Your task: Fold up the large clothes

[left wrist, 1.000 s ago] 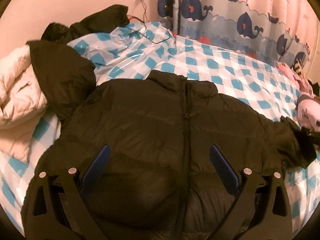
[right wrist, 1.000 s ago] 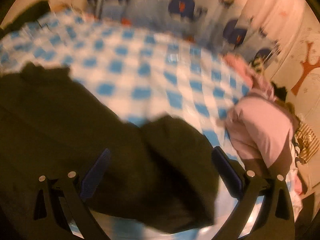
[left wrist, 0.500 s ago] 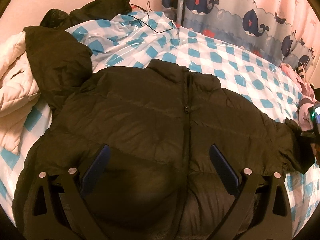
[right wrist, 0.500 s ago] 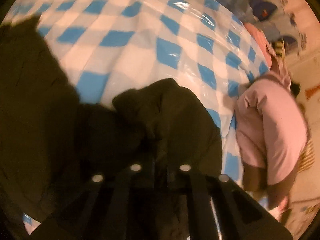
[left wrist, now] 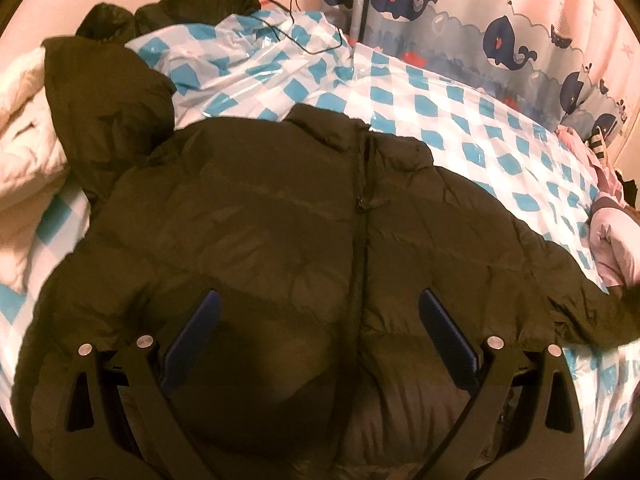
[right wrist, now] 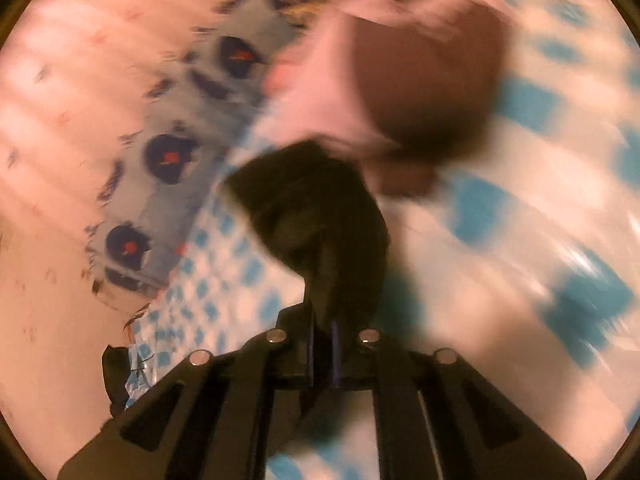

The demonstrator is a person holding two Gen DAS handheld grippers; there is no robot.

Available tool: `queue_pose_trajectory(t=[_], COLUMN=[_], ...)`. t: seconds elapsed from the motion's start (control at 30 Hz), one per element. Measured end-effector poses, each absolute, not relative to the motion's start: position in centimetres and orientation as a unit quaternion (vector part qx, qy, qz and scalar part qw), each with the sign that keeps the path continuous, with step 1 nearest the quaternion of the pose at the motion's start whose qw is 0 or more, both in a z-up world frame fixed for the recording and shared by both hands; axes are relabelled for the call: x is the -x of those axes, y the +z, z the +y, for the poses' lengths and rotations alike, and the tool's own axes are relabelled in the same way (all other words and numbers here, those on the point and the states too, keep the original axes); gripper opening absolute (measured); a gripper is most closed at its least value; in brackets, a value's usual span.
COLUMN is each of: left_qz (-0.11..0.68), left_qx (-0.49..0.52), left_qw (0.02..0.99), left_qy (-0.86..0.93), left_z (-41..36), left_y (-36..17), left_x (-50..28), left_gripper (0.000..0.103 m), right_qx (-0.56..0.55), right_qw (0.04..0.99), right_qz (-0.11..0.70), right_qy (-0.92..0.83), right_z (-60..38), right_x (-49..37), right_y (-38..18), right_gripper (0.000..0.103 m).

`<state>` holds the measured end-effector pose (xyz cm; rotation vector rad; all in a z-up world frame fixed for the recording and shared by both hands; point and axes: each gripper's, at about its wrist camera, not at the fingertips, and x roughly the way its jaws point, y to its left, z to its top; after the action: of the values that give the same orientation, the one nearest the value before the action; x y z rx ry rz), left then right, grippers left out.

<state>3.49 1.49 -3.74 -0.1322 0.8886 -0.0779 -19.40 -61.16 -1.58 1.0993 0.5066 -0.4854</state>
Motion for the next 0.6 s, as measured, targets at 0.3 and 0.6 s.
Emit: queue_pose_trajectory(t=[0.3,0.6], left_qz=[0.440,0.451], left_qx=[0.075,0.074], left_qw=[0.894,0.889], left_qy=[-0.036,-0.039], left_z=[2.1,1.5], left_y=[-4.4,-5.2], left_x=[-3.6,-4.3], left_gripper=[0.095,0.095], right_qx=[-0.555,-0.550], right_qw=[0.770,0.781], right_qz=[0.242,0.212], right_qy=[-0.201,-0.208], right_z=[-62.3,-63.3], right_x=[20.8,20.0], right_y=[-4.0,-5.2], right_gripper=[0.077,0.005])
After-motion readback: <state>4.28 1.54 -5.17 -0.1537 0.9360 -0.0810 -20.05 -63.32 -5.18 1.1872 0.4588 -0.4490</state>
